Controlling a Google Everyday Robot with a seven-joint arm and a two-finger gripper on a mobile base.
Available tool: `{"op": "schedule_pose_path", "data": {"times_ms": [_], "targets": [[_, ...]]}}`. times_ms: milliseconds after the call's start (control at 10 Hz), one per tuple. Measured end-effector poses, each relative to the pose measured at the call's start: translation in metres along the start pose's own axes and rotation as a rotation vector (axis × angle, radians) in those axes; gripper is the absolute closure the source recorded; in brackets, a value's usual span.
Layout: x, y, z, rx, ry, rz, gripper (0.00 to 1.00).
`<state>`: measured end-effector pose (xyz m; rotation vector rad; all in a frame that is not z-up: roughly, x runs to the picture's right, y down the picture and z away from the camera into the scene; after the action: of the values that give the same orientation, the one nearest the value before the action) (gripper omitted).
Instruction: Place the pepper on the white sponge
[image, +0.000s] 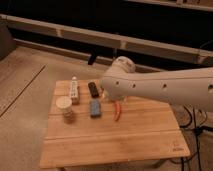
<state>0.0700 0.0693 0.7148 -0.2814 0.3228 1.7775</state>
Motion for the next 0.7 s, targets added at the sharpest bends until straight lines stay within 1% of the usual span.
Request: {"op": "schedule_pose_path", "data": {"times_ms": [200,300,600,700], "targets": [[-0.002,-0.018,0.012,-0.048,-0.023,0.014,0.35],[-0.002,-0.023,0.015,-0.060,-0.029,0.016,0.35],[-0.002,-0.020,0.017,-0.060,-0.026,0.010,0.35],[-0.004,-0.023,0.027,-0.047,-0.010,0.019,0.35]]}}
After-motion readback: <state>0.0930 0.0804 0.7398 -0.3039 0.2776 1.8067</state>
